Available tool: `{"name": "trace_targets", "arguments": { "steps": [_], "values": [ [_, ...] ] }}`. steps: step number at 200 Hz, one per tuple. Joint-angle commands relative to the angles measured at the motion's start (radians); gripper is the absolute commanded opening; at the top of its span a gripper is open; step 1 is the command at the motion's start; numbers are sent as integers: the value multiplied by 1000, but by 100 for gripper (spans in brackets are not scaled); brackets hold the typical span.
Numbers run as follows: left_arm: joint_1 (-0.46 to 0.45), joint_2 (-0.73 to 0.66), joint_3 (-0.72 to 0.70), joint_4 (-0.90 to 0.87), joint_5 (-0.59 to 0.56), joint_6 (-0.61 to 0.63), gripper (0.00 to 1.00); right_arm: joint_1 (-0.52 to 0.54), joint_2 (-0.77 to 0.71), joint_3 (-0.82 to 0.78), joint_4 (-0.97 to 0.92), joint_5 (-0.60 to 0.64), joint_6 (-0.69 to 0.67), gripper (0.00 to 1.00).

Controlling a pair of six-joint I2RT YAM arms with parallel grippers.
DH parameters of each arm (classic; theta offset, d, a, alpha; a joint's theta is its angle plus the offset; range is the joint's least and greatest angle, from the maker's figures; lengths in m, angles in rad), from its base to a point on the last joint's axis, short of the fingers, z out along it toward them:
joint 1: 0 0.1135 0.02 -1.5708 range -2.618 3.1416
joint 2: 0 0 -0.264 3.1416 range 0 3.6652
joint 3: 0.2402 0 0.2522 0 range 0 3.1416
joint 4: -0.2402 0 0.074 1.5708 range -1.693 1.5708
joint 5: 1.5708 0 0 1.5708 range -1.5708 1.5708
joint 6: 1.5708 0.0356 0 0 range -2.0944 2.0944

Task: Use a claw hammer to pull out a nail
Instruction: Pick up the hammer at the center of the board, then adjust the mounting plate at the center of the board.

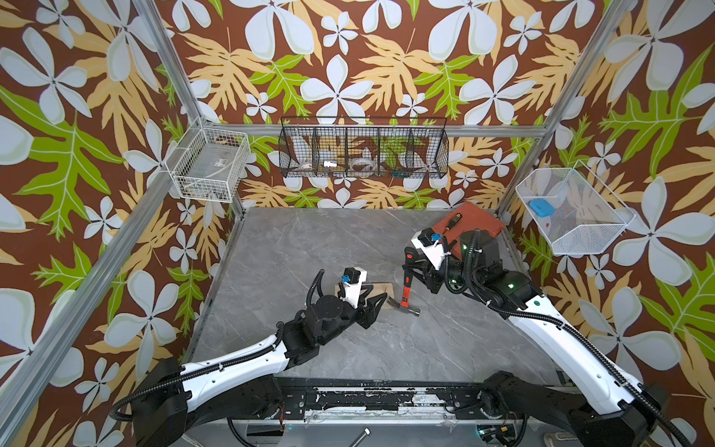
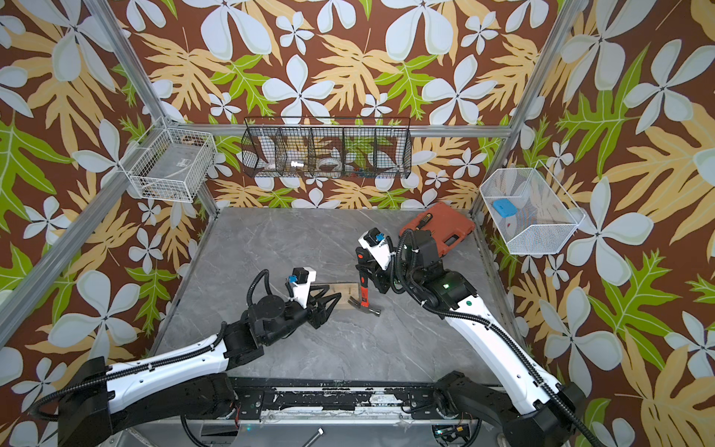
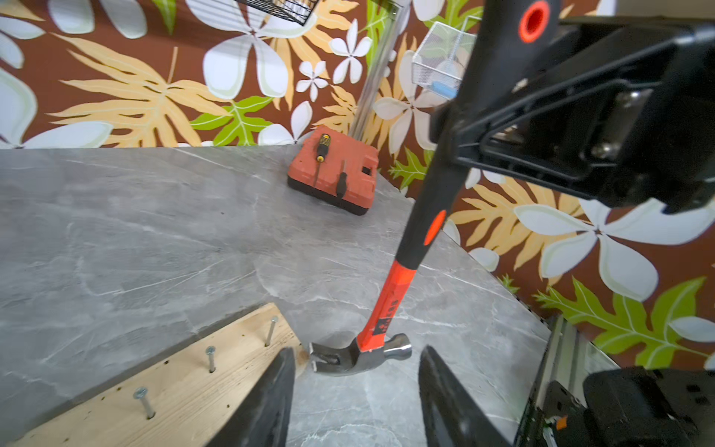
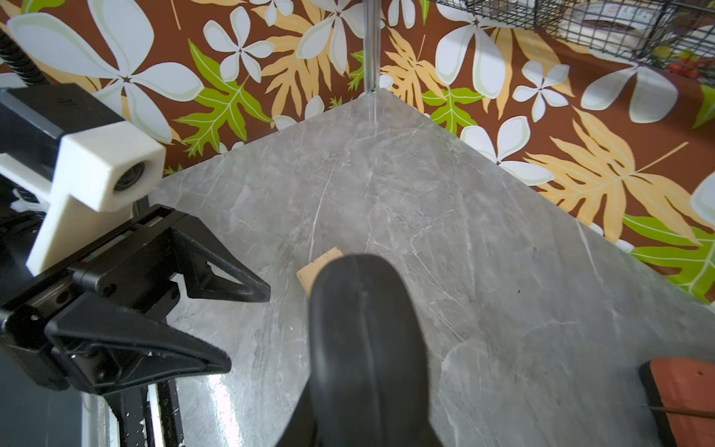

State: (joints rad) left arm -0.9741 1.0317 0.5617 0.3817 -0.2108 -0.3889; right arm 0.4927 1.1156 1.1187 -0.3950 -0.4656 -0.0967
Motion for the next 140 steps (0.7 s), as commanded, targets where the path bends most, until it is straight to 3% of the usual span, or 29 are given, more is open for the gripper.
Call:
{"name": "trace_targets", "arguments": {
  "steps": [1,32,51,91,140],
  "values": [
    [-1,-7,-1,-31,-104,-81,56,1,-1,-9,72,40,4,0],
    [0,12,82,-291,-294,-270,61,1,26,23,34,67,-76,0],
    [5,15,100,-367,-336,-343,66,1,39,38,25,74,-127,0],
    [121,-11,67,-419,-216,-533,66,1,122,116,-34,62,-206,0],
    [242,19,41,-402,-54,-569,67,-8,230,213,-115,-20,-306,0]
  ]
}}
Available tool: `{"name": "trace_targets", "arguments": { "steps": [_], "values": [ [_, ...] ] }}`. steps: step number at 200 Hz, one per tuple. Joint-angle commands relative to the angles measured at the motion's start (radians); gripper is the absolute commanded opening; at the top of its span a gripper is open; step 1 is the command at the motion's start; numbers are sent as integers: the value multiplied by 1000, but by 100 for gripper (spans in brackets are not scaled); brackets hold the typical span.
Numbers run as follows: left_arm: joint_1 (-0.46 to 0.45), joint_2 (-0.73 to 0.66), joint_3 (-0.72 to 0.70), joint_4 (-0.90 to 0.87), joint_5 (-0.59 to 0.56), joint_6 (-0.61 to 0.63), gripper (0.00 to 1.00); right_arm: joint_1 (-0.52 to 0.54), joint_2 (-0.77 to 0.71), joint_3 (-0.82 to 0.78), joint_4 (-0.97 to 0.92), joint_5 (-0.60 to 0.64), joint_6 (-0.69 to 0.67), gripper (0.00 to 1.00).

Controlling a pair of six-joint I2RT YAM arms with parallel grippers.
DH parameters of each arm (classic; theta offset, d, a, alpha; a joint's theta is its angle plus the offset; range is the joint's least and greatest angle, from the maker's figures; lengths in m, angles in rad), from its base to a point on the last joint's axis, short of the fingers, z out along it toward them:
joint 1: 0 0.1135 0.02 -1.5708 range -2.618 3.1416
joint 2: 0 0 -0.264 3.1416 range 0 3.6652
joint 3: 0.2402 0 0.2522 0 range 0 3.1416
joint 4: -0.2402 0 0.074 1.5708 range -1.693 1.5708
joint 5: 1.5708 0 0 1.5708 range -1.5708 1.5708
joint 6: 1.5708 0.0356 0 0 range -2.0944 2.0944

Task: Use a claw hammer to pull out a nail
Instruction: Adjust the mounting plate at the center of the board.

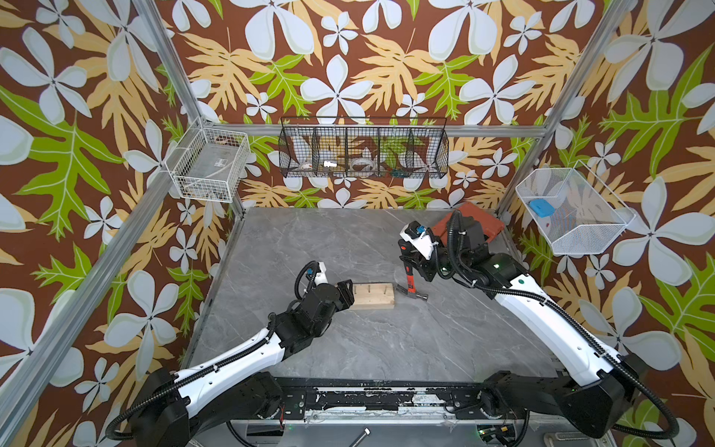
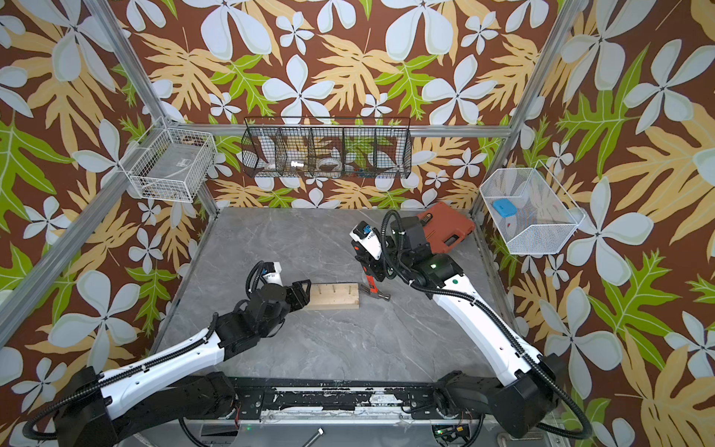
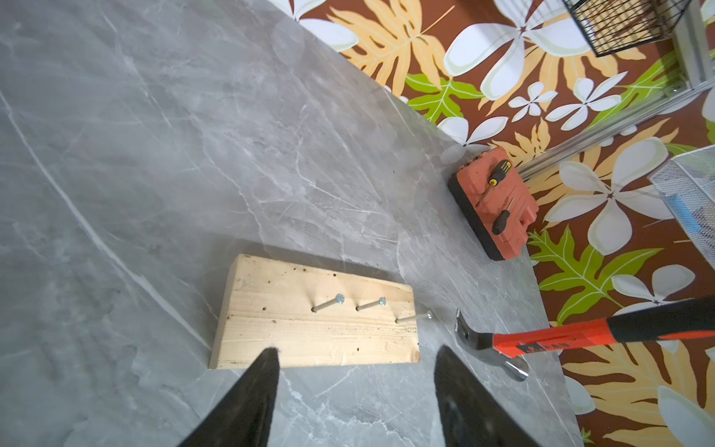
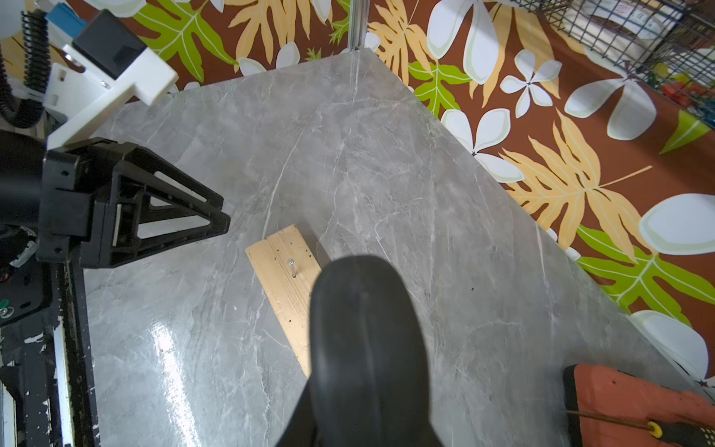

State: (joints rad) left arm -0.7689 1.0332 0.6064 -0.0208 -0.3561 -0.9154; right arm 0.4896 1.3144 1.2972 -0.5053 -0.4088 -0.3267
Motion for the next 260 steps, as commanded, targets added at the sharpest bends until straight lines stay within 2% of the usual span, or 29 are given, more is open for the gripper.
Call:
{"name": "trace_targets", "arguments": {
  "steps": [1,29,96,133,154,175,211,242,260],
  "values": [
    [38,19,-3,1,93,-41,66,-5,32,35,-5,-79,-77,0],
    [57,35,-5,11,112,-19,66,-8,82,79,-45,-142,-114,0],
    [80,104,-16,38,170,24,66,-8,151,134,-61,-155,-126,0],
    [126,130,22,47,227,160,68,-8,156,147,-70,-151,-71,0],
    [206,143,50,57,330,245,70,-8,131,126,-68,-137,-20,0],
    [270,205,110,54,442,334,70,-6,91,92,-72,-120,30,0],
    [286,386,274,14,529,495,68,-3,-5,24,-58,-101,103,0],
    [294,485,356,7,512,554,66,-1,-72,-22,-52,-100,149,0],
    [318,550,384,6,562,564,66,1,-105,-59,-40,-99,169,0]
  ]
}}
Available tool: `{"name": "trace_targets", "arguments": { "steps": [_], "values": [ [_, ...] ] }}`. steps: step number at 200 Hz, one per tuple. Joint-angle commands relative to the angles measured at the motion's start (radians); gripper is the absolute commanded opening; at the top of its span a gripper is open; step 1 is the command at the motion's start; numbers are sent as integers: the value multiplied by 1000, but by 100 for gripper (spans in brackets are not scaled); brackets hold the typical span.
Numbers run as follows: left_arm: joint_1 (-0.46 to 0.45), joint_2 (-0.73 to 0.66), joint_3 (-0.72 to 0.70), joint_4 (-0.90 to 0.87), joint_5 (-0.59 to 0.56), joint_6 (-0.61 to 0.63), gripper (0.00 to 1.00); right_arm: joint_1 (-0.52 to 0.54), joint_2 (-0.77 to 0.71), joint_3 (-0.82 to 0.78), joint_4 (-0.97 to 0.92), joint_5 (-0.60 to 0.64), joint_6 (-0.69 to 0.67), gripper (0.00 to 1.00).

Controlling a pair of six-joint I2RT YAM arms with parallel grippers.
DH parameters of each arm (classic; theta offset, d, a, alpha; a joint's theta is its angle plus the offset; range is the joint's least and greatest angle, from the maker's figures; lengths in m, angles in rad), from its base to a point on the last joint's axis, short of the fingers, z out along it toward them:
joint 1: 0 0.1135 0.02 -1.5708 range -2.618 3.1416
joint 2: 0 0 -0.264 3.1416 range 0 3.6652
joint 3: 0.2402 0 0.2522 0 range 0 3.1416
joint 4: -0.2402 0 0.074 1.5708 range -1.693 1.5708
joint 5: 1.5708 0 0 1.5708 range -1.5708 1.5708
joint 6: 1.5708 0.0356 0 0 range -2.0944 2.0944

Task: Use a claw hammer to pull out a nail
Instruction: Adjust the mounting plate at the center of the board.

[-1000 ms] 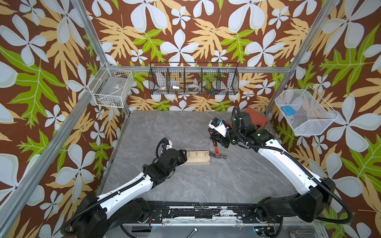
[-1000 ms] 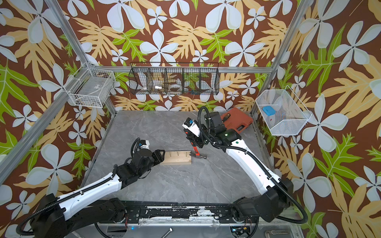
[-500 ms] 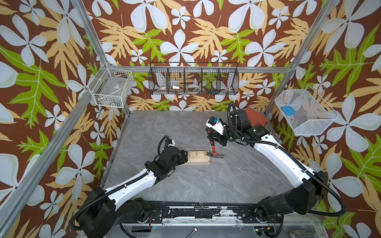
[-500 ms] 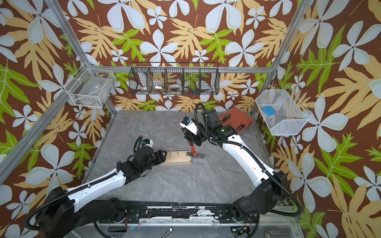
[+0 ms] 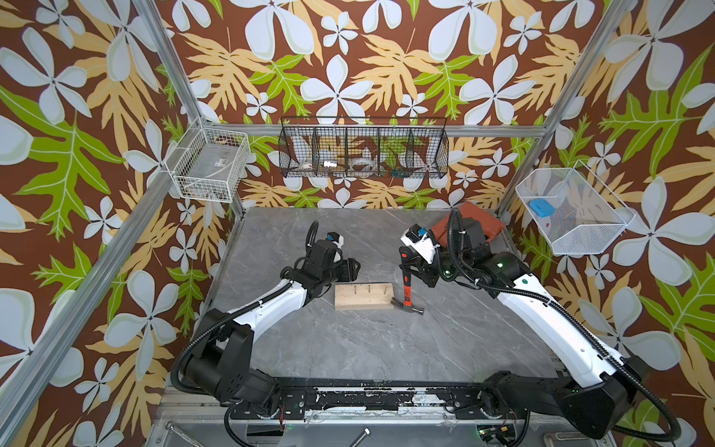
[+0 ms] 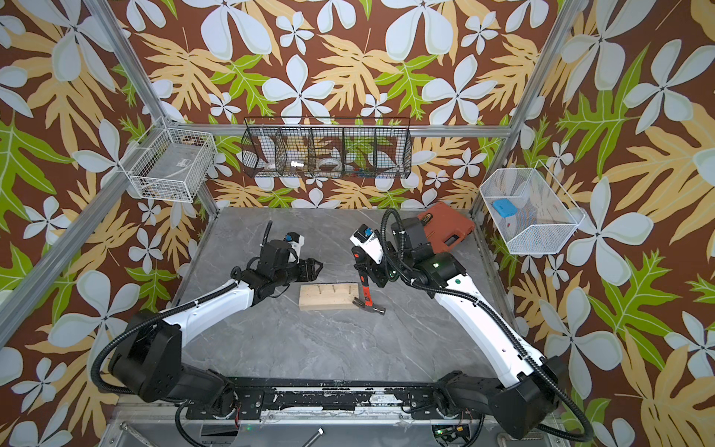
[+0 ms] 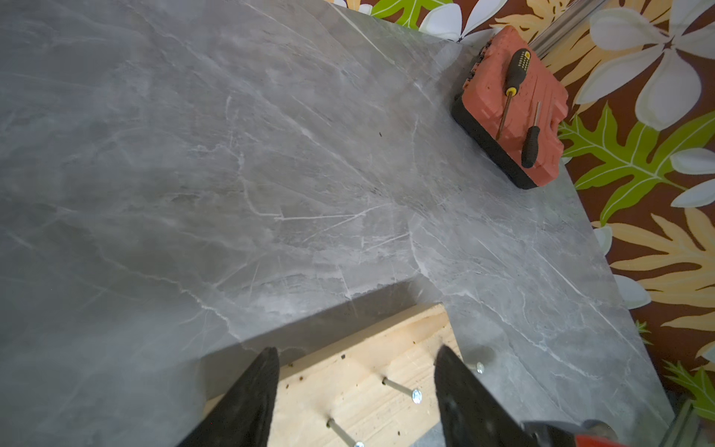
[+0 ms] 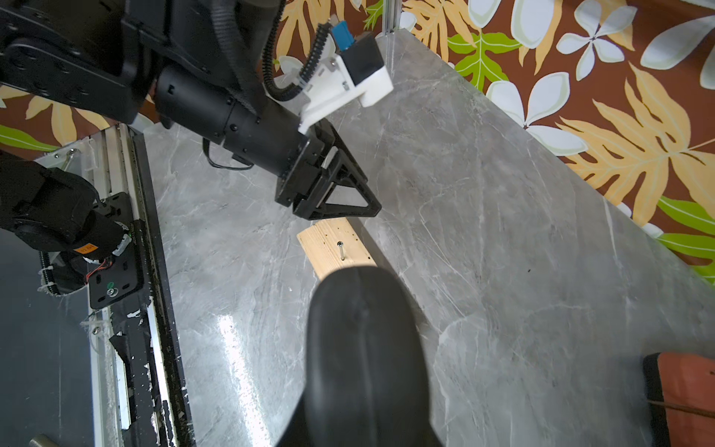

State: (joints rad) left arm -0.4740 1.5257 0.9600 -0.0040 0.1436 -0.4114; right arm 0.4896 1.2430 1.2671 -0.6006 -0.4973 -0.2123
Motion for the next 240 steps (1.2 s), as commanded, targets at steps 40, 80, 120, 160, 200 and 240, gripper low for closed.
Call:
{"name": "trace_targets", "arguments": {
  "steps": [40,80,120,160,200,240],
  "values": [
    [41,142,42,-5,135,63,65,3,-78,-75,76,-6,92,0],
    [81,149,-51,106,240,13,58,3,-97,-101,94,-6,108,0],
    [87,154,-106,131,319,20,57,4,-108,-107,103,-6,121,0],
    [87,92,-218,185,370,-6,58,4,-133,-113,108,-6,129,0],
    [86,48,-362,311,439,-140,58,4,-135,-113,109,-6,134,0],
    [78,-41,-523,489,463,-286,59,4,-142,-118,124,-20,139,0]
  ]
}}
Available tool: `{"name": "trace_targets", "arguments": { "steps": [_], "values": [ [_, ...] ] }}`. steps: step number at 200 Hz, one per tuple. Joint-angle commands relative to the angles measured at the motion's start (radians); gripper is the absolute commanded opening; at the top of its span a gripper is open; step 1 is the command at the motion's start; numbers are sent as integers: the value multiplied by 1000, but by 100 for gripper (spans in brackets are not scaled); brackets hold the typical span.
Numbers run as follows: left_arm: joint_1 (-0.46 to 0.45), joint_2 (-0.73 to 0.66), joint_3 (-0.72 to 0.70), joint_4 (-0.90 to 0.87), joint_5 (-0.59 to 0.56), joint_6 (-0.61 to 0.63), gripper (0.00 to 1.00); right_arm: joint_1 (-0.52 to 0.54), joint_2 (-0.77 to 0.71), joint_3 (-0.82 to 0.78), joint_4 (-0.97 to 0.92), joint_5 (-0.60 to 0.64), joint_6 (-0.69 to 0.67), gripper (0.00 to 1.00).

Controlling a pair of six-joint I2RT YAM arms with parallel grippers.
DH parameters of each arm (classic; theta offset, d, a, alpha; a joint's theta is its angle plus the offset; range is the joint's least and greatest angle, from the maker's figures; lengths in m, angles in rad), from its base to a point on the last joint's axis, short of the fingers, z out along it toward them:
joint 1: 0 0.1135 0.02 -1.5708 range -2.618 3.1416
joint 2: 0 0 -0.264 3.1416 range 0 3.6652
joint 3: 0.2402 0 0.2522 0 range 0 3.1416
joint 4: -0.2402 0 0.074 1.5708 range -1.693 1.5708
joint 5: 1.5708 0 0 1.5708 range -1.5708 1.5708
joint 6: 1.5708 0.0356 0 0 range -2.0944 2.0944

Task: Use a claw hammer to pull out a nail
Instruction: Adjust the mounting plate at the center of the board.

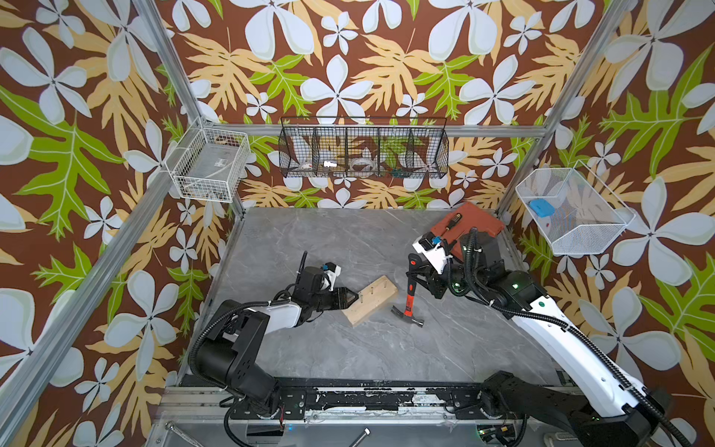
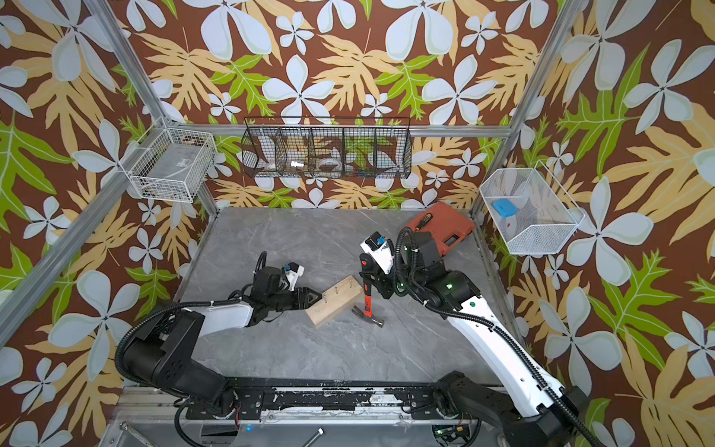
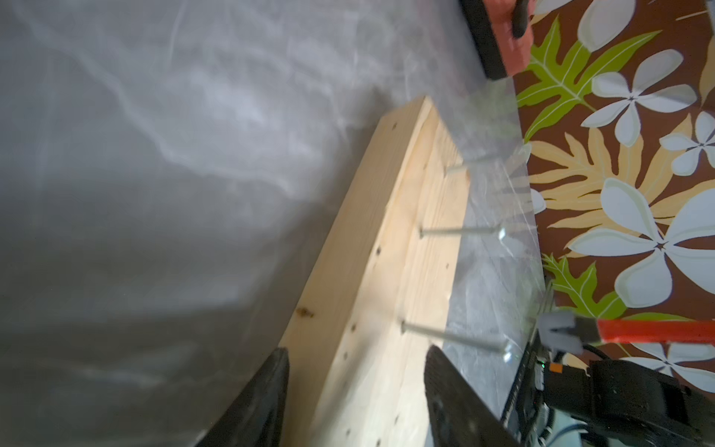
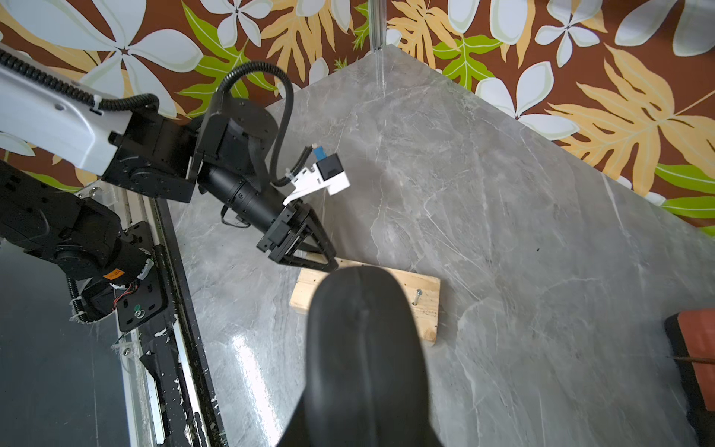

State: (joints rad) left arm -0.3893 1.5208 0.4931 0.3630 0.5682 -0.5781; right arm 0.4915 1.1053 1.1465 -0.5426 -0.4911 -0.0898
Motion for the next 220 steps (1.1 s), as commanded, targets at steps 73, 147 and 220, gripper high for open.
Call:
{"name": "trace_targets", "arguments": {
  "steps": [73,147,220],
  "values": [
    [-152,-38,-92,275,8,-168,59,2,-10,5,80,-35,24,0],
    [-313,148,49,321,19,-219,59,2,-54,64,30,85,45,0],
    [-388,320,318,263,-27,-252,65,2,-104,118,-7,269,88,0]
  ]
}}
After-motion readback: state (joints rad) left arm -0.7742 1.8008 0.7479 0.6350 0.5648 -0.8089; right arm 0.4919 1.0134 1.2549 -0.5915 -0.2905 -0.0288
